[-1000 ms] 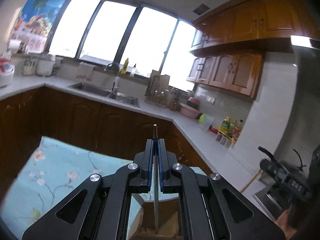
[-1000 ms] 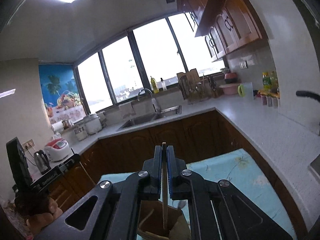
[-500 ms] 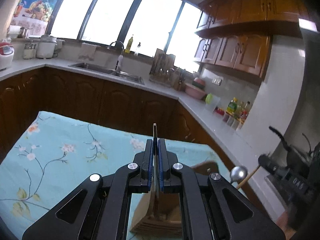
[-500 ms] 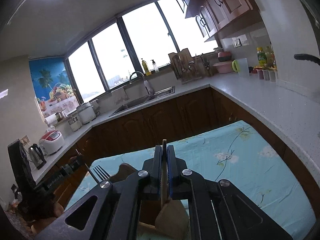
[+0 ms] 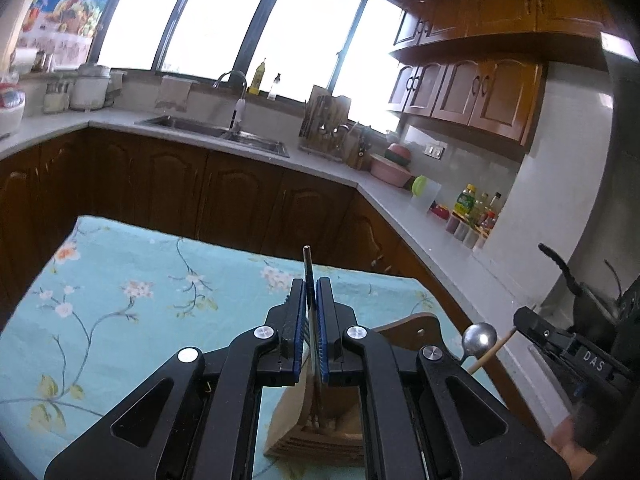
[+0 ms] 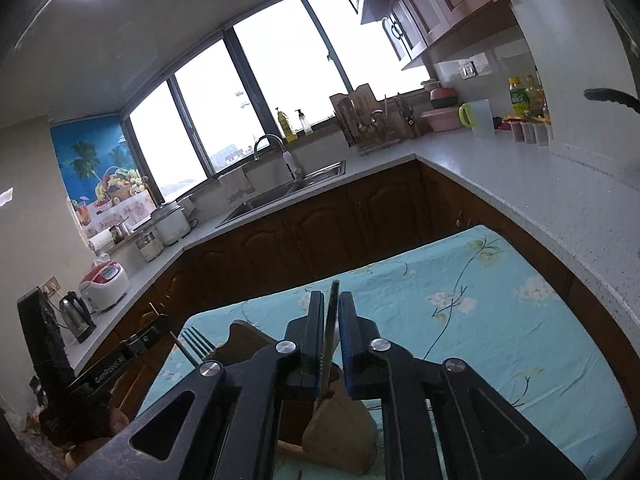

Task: Organize utensils
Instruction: 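Lower both held chopsticks into the wooden holder and open both tools, then withdraw both tools from the holder back toward the remaining utensils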

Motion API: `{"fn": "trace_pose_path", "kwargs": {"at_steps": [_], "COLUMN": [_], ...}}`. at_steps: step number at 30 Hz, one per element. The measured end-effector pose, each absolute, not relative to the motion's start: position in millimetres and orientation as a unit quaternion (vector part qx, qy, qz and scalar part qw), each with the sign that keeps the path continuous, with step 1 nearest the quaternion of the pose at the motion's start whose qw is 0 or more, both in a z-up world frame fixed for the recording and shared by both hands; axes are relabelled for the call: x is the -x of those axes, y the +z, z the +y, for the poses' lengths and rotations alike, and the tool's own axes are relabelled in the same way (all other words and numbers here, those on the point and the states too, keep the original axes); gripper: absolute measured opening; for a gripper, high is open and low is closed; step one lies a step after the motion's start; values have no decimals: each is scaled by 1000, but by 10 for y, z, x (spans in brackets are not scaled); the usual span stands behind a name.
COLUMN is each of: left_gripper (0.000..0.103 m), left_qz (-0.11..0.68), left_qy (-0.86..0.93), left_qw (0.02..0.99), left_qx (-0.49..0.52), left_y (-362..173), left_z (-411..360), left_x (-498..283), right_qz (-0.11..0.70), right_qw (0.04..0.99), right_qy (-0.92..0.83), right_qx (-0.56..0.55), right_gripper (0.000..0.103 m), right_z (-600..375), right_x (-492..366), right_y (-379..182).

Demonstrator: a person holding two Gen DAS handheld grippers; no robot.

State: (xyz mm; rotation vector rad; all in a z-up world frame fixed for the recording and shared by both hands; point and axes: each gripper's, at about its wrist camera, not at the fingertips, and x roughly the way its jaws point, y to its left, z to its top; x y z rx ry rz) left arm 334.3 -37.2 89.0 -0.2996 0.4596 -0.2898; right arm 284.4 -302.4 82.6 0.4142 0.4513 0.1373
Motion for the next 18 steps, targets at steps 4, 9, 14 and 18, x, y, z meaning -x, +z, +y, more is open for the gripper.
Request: {"fn": "trace_pose_path", "kwargs": {"at_steps": [4,9,14,18], "left_gripper": [20,64,84,85], "left_qz": [224,220,223,235], "left_qy": [-141,-125,-98,-88], "left_qw": [952,955,958,956], "left_qx": [157,153,153,154], "left_y": [941,1006,992,912], "left_z": [-294,-199,-9,144], "left_x": [-3269,-3069,-2726,-2460], "right_qz": [220,198,175,176], "right_qw": [950,952,954,956], "right_qy": [75,84,91,95], "right_qx": [-208,-217,-224,-214], "right_gripper": [24,68,98,99], "right_z": [-3038,-3085,-3110,-3092], "right_x": [-2799,-2622,-2328,-2116], "right_y": [864,959,1045,1039]}}
